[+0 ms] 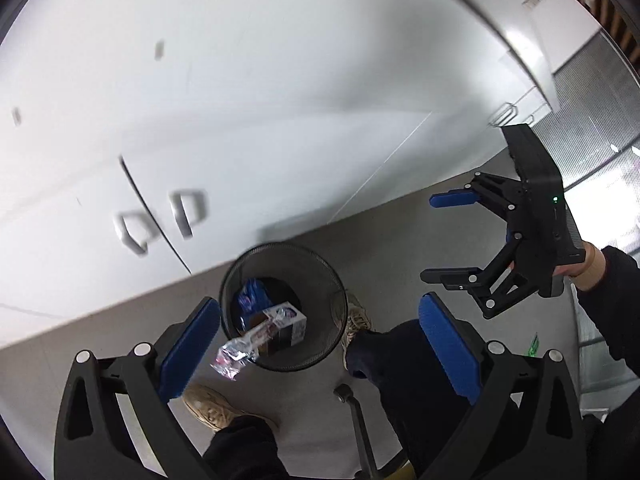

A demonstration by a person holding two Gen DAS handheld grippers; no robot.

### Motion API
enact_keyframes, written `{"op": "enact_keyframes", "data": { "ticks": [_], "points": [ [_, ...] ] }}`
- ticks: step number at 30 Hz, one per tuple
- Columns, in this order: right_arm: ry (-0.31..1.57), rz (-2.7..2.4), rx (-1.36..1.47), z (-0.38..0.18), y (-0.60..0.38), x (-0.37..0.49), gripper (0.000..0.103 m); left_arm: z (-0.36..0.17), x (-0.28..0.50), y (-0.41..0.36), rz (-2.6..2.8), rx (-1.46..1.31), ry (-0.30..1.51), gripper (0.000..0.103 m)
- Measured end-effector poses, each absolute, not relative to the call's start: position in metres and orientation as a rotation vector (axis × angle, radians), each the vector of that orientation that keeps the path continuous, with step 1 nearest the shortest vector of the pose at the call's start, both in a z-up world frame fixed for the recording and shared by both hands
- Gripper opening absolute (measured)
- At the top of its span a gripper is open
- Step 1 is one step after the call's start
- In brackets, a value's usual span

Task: Collect trash
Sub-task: 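Raise both tools back up to the counter toward the Colgate toothpaste box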

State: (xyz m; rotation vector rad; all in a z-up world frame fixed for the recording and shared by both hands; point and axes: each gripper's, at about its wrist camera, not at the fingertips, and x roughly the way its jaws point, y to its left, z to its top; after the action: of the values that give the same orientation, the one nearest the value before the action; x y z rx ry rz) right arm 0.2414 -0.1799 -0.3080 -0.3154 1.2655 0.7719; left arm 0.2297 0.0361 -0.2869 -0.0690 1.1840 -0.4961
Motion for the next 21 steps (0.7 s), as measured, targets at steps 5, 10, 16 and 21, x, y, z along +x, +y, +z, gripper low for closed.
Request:
{"op": "enact_keyframes", "data": {
  "ticks": [5,10,16,21],
  "points": [
    [1.186,0.766,-0.302,-0.252,-0.185,0.238,0.1,-0.223,0.227,0.034,-0.511,0.001,1.107,0.099],
    [1.101,0.754,-0.292,-0.199,-0.189,0.24,0.1,-0.162,0.228,0.034,-0.525,0.055,1.013,0.099],
    [0.992,0.722,-0.23,-0.13,-0.204,0.261,0.1,-0.095,0.254,0.046,-0.518,0.041,0.904,0.099],
    [0.92,0.707,-0.185,-0.079,-0.217,0.295,0.1,-0.063,0.305,0.062,-0.496,-0.026,0.861,0.099]
  ]
}}
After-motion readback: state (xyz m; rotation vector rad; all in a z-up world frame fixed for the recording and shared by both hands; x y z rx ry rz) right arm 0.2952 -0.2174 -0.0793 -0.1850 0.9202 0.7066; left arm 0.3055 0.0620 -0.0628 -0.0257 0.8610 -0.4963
